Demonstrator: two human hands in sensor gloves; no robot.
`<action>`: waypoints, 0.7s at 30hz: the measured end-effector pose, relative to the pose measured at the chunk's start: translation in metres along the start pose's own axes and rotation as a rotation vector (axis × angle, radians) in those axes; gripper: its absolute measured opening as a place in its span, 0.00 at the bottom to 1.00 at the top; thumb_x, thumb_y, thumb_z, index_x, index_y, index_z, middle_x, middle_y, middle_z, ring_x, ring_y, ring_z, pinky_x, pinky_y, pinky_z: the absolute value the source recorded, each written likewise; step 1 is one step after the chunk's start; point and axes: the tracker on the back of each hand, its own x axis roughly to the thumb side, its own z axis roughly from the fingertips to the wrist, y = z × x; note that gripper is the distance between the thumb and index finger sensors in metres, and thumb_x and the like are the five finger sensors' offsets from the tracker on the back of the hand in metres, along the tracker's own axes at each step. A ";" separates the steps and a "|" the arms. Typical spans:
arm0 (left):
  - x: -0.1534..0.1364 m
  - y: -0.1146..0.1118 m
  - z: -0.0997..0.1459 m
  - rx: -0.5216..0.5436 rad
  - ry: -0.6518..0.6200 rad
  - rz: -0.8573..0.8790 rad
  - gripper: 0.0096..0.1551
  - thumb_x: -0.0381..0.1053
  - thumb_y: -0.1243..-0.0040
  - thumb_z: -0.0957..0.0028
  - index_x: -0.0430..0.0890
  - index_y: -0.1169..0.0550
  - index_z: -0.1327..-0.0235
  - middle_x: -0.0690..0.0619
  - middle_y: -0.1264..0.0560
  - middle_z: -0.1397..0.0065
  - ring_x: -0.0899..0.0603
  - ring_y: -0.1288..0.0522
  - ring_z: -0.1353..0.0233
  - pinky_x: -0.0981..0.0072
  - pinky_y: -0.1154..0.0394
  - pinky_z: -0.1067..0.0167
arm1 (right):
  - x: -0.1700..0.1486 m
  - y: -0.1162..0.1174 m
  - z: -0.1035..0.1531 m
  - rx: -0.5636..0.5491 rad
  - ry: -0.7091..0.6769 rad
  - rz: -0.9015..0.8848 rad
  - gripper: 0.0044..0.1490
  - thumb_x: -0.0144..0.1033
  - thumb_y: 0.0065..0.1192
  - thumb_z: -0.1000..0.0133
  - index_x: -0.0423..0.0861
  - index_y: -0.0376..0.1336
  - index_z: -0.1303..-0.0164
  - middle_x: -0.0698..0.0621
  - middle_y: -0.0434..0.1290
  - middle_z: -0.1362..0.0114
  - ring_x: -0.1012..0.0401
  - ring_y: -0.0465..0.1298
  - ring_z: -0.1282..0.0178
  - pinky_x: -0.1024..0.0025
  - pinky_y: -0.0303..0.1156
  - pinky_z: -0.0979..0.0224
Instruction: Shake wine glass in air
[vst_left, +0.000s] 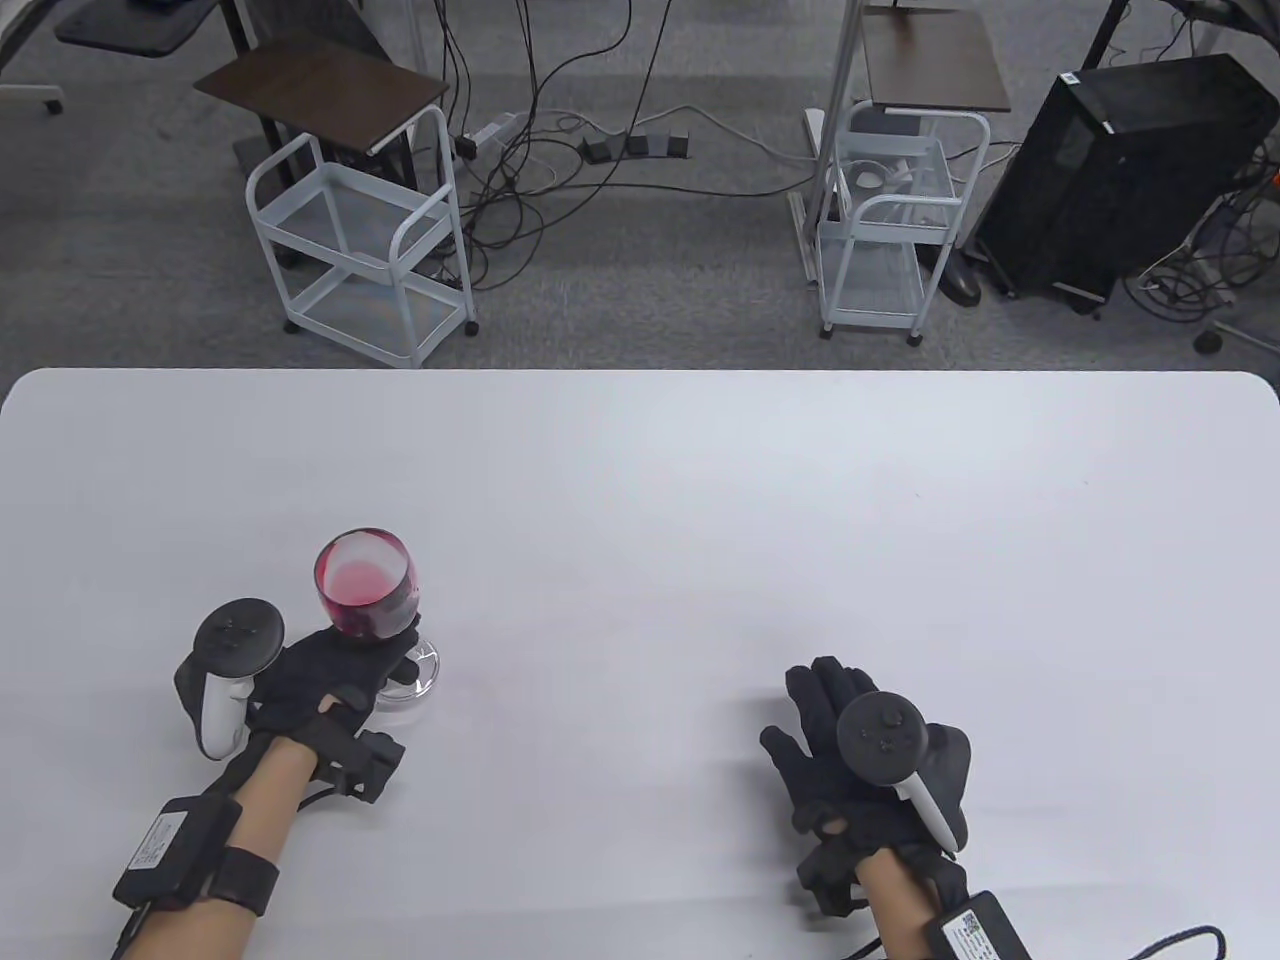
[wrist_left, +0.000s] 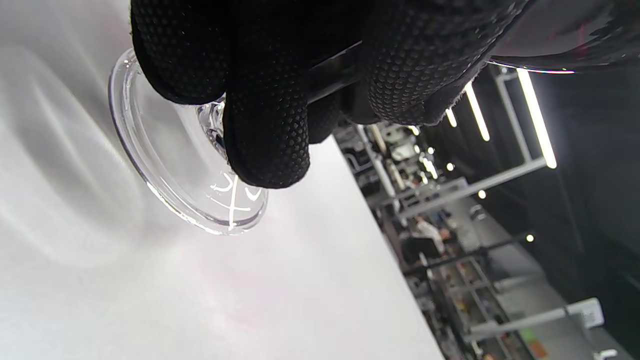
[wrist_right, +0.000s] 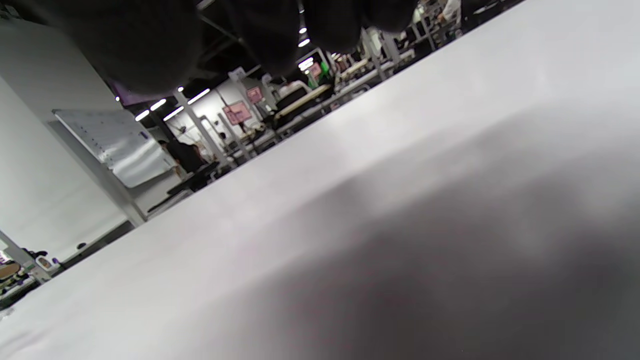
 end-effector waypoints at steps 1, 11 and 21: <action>0.000 -0.001 0.000 -0.015 -0.005 0.014 0.23 0.55 0.23 0.51 0.53 0.13 0.43 0.33 0.30 0.12 0.48 0.04 0.52 0.53 0.14 0.45 | 0.000 0.000 0.000 0.000 -0.001 0.001 0.45 0.60 0.59 0.51 0.55 0.53 0.24 0.52 0.49 0.13 0.47 0.46 0.14 0.37 0.44 0.19; 0.000 0.007 0.000 0.017 0.005 -0.018 0.23 0.55 0.23 0.51 0.52 0.13 0.43 0.44 0.17 0.29 0.48 0.04 0.52 0.54 0.14 0.45 | 0.000 0.000 0.000 -0.002 0.000 -0.003 0.45 0.60 0.59 0.51 0.55 0.53 0.24 0.52 0.49 0.13 0.47 0.46 0.14 0.37 0.44 0.19; -0.005 0.008 0.003 -0.021 -0.021 0.033 0.23 0.55 0.23 0.51 0.51 0.13 0.43 0.40 0.20 0.25 0.47 0.04 0.53 0.53 0.14 0.46 | 0.000 0.001 0.000 0.001 -0.004 0.001 0.45 0.60 0.59 0.51 0.55 0.53 0.24 0.52 0.49 0.13 0.47 0.46 0.14 0.37 0.44 0.19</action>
